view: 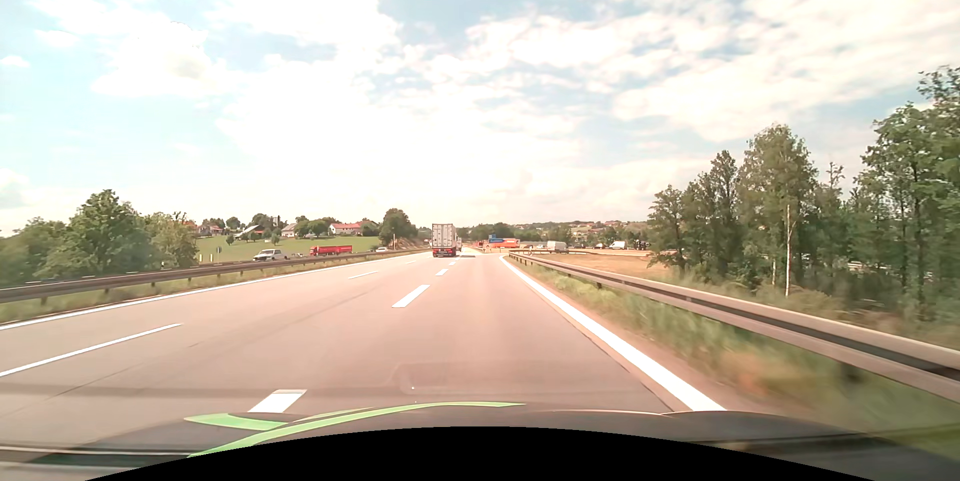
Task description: Follow the waypoints while adhering to traffic rules and regulations
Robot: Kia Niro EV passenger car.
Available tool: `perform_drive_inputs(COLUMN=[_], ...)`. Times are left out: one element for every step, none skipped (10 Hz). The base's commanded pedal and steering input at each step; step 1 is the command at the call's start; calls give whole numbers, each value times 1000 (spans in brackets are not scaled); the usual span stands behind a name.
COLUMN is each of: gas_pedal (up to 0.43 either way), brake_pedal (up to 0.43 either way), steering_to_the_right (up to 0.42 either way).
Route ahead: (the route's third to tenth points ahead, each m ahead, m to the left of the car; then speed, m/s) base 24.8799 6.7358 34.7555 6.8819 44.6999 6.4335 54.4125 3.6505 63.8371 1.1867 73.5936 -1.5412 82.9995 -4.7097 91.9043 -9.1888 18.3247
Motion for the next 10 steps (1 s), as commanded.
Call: perform_drive_inputs(gas_pedal=[0,0,0,0,0,0,0,0,0,0], brake_pedal=[73,73,73,79,79,79,85,91,98,98], steering_to_the_right=[-3,-2,-1,0,0,0,0,0,0,0])
